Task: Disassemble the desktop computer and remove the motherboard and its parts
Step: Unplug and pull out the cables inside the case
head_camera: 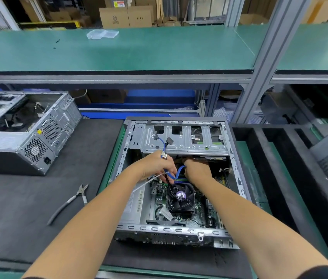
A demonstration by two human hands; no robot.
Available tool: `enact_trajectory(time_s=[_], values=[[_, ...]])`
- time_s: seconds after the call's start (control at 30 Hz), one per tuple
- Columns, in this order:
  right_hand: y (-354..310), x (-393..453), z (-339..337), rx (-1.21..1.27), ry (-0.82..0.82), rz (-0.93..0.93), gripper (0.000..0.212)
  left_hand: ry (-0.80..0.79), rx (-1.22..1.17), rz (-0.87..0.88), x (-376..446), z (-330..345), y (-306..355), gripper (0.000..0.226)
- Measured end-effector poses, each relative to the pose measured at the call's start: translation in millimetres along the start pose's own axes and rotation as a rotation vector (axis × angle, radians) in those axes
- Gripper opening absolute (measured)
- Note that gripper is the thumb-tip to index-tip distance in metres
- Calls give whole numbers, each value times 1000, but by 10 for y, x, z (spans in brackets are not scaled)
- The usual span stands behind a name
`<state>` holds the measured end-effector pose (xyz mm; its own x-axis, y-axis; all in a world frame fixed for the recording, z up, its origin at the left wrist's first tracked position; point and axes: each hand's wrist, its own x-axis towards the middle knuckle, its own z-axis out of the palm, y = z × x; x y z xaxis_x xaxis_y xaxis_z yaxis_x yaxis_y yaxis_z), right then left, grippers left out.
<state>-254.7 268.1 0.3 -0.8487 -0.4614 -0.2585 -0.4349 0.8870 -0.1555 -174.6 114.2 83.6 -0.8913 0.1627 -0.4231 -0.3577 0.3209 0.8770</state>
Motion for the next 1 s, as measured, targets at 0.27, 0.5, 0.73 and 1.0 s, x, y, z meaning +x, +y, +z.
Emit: enact_trajectory(time_s=[0.27,0.5,0.73,1.0], values=[[53,-19,35,-53,53,-76,14,25,39,11,-26,30,17,30],[35,9,69,-31,18,-74,11,28,49,19,-4,19,-9,22],[40,31,85,6,-6,-70,11,26,99,4,25,13,-14,12],[45,73,155,170,29,73,22,15,92,17,21,37,-7,25]])
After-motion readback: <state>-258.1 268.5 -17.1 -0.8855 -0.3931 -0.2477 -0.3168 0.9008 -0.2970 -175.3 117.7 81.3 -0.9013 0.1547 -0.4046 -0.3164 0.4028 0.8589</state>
